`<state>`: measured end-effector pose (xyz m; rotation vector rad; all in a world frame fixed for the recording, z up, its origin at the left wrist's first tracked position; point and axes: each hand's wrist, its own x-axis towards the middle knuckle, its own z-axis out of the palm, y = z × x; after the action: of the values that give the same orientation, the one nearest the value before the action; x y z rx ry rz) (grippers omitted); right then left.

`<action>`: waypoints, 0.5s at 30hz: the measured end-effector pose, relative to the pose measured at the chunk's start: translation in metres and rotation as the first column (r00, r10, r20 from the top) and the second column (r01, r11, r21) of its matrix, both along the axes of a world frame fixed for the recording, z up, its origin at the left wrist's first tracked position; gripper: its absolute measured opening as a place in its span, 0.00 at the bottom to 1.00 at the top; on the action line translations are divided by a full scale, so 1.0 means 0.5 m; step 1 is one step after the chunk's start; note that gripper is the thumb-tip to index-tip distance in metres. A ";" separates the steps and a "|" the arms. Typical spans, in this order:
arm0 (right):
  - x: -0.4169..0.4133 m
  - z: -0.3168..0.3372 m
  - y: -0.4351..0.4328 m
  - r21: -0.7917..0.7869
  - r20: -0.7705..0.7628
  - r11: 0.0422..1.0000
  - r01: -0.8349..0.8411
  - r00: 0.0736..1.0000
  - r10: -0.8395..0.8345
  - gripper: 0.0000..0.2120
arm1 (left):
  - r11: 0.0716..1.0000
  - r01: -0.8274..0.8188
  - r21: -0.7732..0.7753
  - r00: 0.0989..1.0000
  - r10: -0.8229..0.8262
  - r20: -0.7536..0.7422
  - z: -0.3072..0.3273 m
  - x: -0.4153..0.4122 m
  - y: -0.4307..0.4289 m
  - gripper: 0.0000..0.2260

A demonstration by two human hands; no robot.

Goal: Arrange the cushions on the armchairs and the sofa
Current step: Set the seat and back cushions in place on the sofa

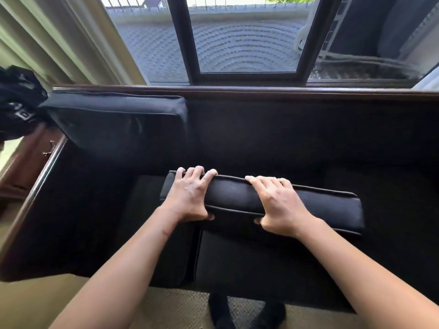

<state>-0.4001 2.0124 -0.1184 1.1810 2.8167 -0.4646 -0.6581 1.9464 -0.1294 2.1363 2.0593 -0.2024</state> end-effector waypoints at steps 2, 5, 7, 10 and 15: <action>0.017 -0.002 0.001 0.089 0.077 0.996 0.031 0.996 -0.038 0.57 | 0.999 0.008 -0.047 0.999 -0.010 -0.039 0.004 0.006 0.015 0.58; 0.073 -0.003 0.011 0.153 0.183 0.982 0.112 0.973 -0.140 0.65 | 0.994 0.021 -0.106 0.998 -0.028 -0.064 0.008 0.022 0.039 0.64; 0.116 -0.002 0.024 0.162 0.213 0.974 0.158 0.958 -0.191 0.66 | 0.991 0.046 -0.125 0.996 -0.055 -0.070 0.013 0.029 0.056 0.65; 0.152 0.002 0.045 0.168 0.251 0.968 0.189 0.941 -0.227 0.63 | 0.989 0.091 -0.114 0.992 -0.101 -0.079 0.021 0.035 0.084 0.59; 0.159 -0.003 0.051 0.174 0.205 0.966 0.193 0.952 -0.227 0.55 | 0.991 0.056 -0.122 0.996 -0.063 -0.056 0.025 0.046 0.089 0.52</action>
<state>-0.3206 2.0381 -0.1200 1.4701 2.5844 -0.1156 -0.6351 1.9907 -0.1170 2.1448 1.9620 -0.3933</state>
